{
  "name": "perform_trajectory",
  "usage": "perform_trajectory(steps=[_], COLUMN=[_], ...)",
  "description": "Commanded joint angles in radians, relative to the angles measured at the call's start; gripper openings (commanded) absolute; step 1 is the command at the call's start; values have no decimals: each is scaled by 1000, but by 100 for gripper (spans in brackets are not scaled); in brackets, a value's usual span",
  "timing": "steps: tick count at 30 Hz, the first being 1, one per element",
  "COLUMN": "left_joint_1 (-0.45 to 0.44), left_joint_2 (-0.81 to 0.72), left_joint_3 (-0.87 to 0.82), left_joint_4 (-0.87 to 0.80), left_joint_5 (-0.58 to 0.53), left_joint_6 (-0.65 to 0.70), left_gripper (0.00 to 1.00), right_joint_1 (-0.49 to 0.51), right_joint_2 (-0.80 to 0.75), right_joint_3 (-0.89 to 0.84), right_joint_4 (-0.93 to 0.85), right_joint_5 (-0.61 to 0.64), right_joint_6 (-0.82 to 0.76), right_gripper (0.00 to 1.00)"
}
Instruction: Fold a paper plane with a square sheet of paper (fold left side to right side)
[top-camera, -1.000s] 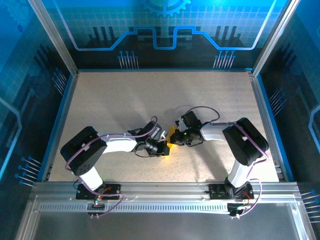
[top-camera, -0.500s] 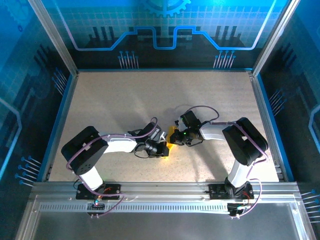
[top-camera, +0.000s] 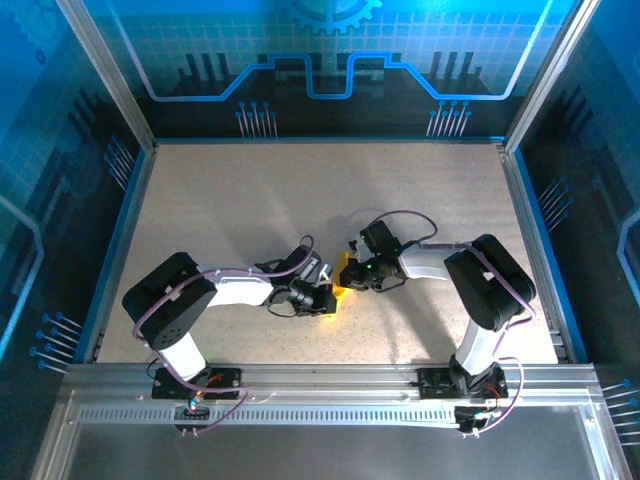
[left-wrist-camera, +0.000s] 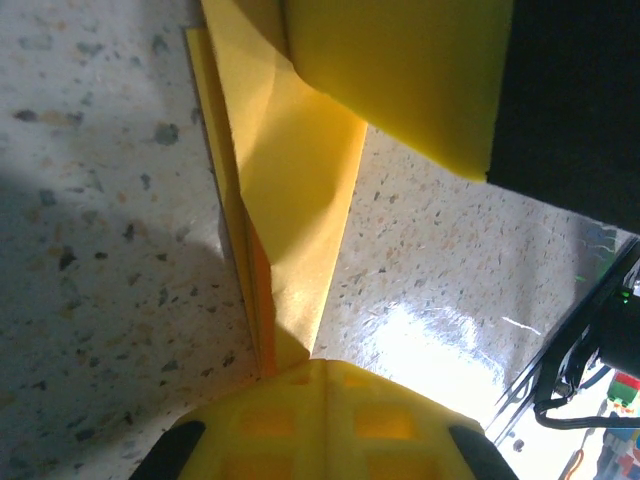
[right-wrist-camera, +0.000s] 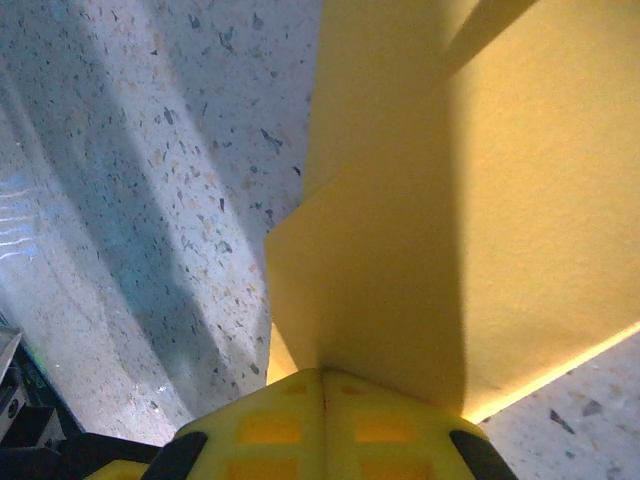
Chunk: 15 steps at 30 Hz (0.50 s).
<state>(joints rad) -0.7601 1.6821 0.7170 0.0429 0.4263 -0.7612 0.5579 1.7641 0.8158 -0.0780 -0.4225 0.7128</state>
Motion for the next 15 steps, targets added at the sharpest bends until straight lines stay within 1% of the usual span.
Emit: perform_trajectory(steps=[1,15], left_joint_1=[9,5], left_joint_2=[-12,-11], left_joint_3=[-21,-65], left_joint_4=[-18,-1], left_joint_5=[-16,4], left_joint_6=[-14,-16], left_gripper=[0,0], right_joint_1=[20,21], right_joint_2=[78,80], right_joint_3=[-31,-25], right_joint_4=[-137,-154], right_joint_5=[149,158], right_joint_6=[-23,-26], right_gripper=[5,5])
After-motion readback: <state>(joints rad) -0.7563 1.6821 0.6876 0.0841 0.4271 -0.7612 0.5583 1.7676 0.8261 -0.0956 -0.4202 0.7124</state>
